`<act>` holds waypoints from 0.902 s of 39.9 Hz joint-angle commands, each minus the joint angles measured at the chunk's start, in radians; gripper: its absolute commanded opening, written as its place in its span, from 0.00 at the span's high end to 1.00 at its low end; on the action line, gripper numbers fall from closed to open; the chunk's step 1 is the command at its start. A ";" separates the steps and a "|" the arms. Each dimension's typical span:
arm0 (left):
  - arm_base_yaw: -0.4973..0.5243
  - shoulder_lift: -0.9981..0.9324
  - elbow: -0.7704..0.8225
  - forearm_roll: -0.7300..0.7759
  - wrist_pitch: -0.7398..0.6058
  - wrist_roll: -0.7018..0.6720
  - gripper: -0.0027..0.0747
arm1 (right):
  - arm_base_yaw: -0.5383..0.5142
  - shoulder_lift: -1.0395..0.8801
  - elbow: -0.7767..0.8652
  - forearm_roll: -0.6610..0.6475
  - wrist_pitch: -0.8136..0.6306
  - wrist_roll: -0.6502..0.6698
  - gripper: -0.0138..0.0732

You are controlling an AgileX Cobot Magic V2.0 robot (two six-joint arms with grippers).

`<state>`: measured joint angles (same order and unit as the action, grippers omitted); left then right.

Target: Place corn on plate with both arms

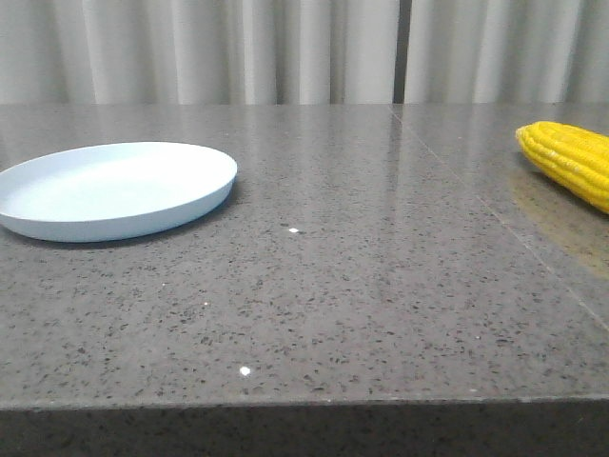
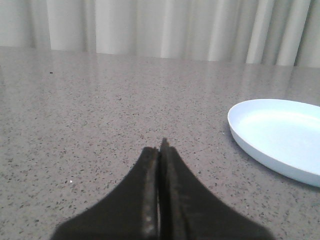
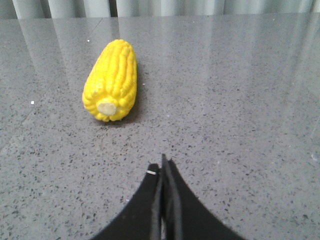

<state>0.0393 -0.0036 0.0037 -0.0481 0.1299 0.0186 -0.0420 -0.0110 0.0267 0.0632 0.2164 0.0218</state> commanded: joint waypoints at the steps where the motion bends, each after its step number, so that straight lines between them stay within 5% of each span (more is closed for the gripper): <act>1: 0.001 -0.021 0.005 -0.008 -0.123 0.002 0.99 | -0.005 -0.016 -0.005 0.004 -0.096 -0.006 0.91; 10: 0.001 -0.021 -0.046 -0.008 -0.352 0.002 0.99 | -0.005 -0.016 -0.041 0.004 -0.223 -0.006 0.91; 26: 0.001 0.237 -0.450 0.108 0.015 0.003 0.99 | -0.005 0.168 -0.455 0.004 0.005 -0.006 0.91; 36: 0.001 0.398 -0.517 0.108 0.015 0.003 0.99 | -0.004 0.412 -0.581 0.004 0.093 -0.006 0.91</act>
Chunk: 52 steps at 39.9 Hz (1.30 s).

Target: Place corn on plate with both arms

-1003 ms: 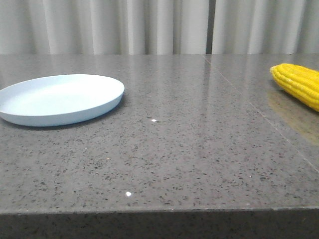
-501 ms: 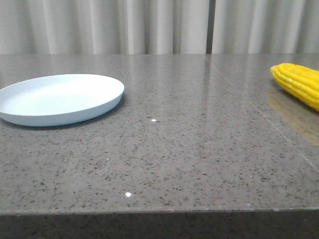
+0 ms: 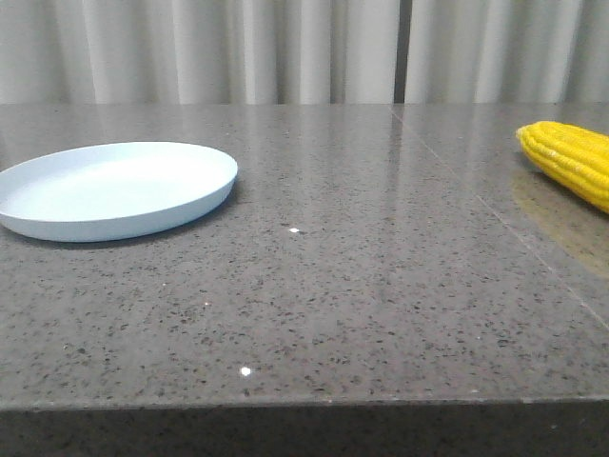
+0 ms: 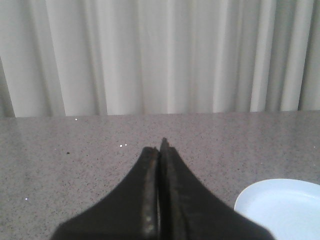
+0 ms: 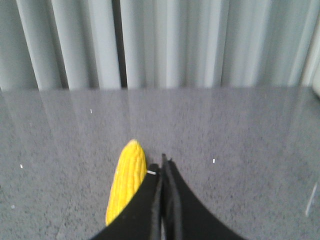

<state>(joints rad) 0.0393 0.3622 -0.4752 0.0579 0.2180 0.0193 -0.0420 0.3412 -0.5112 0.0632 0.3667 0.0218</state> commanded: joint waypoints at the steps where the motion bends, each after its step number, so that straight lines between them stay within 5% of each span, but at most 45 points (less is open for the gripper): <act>1: 0.001 0.034 -0.038 0.002 -0.073 0.002 0.99 | -0.004 0.071 -0.043 0.004 -0.065 -0.006 0.91; 7: 0.001 0.032 -0.038 0.002 -0.073 0.002 0.91 | -0.004 0.084 -0.043 0.004 -0.083 -0.006 0.75; 15: 0.001 0.032 -0.036 -0.033 -0.066 0.002 0.31 | -0.004 0.084 -0.043 0.004 -0.081 -0.006 0.25; 18: 0.001 0.032 -0.036 -0.033 -0.066 0.002 0.19 | -0.004 0.084 -0.043 0.004 -0.082 -0.006 0.16; 31: 0.001 0.040 -0.036 -0.058 -0.062 0.002 0.18 | -0.004 0.084 -0.043 0.004 -0.079 -0.006 0.15; 42: -0.005 0.271 -0.172 -0.065 0.115 0.009 0.18 | -0.004 0.084 -0.043 0.004 -0.079 -0.006 0.15; 52: -0.149 0.502 -0.300 -0.065 0.180 0.009 0.18 | -0.004 0.084 -0.043 0.004 -0.079 -0.006 0.15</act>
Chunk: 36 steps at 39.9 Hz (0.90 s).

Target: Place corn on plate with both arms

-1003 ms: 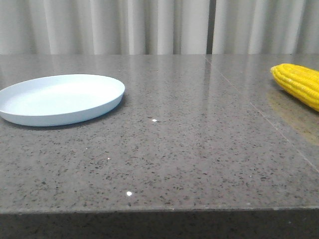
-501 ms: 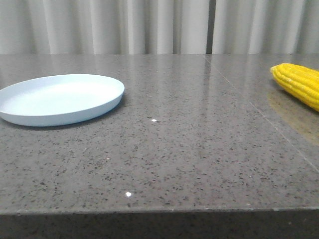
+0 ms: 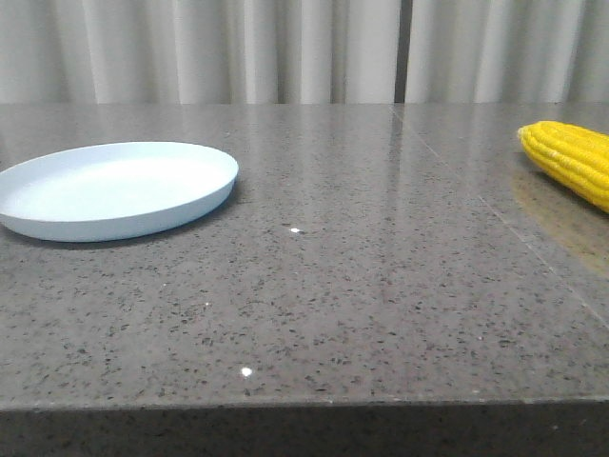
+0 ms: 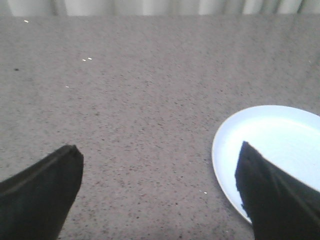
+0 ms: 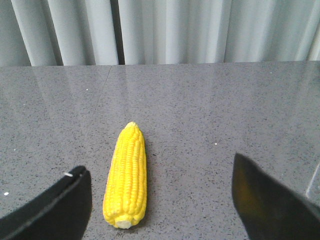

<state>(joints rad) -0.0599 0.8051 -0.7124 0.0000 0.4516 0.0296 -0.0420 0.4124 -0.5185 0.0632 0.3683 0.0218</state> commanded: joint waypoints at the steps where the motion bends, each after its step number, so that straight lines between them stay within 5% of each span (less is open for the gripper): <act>1: -0.065 0.082 -0.077 -0.007 -0.048 -0.001 0.18 | -0.004 0.013 -0.036 0.004 -0.080 -0.006 0.15; 17: -0.115 0.470 -0.322 -0.008 0.244 -0.011 0.21 | -0.004 0.013 -0.036 0.004 -0.079 -0.006 0.15; 32: -0.150 0.688 -0.401 -0.061 0.238 -0.005 0.21 | -0.004 0.013 -0.036 0.004 -0.079 -0.006 0.15; 36: -0.150 0.711 -0.404 -0.061 0.231 -0.005 0.32 | -0.004 0.013 -0.036 0.004 -0.079 -0.006 0.15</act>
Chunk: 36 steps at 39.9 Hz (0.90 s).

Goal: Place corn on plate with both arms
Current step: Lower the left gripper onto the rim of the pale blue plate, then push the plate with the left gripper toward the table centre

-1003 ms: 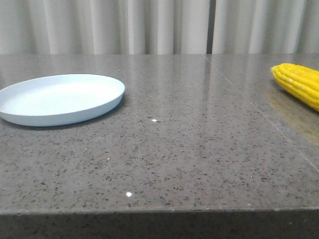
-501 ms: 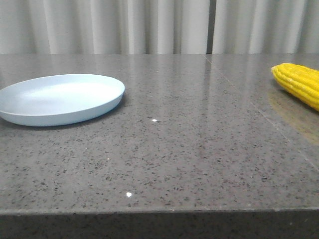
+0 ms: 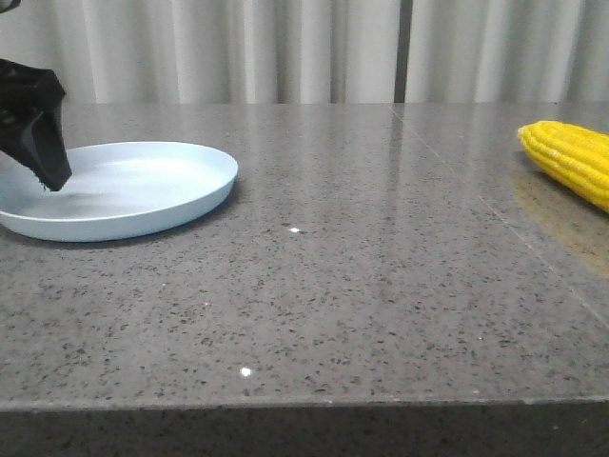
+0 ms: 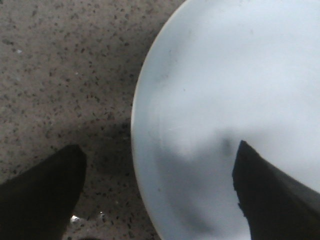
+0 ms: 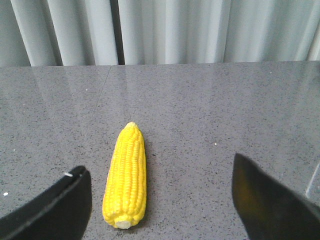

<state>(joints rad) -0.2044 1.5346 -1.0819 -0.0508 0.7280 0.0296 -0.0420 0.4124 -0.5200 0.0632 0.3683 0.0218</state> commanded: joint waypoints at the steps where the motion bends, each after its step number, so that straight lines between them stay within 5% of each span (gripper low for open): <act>1: -0.006 -0.016 -0.035 -0.011 -0.045 -0.005 0.35 | -0.004 0.013 -0.035 0.004 -0.079 -0.006 0.15; 14: -0.006 -0.012 -0.035 -0.013 -0.049 -0.005 0.99 | -0.004 0.013 -0.035 0.004 -0.079 -0.006 0.15; 21: -0.006 -0.026 -0.035 -0.113 -0.084 -0.004 0.99 | -0.004 0.013 -0.035 0.004 -0.079 -0.006 0.15; 30: -0.007 -0.068 -0.047 -0.492 -0.113 0.187 0.99 | -0.004 0.013 -0.035 0.004 -0.079 -0.006 0.15; 36: -0.058 -0.061 -0.054 -0.533 -0.127 0.208 0.99 | -0.004 0.013 -0.035 0.004 -0.079 -0.006 0.15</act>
<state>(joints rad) -0.2316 1.5105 -1.1009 -0.5196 0.6530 0.2202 -0.0420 0.4124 -0.5200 0.0632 0.3683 0.0218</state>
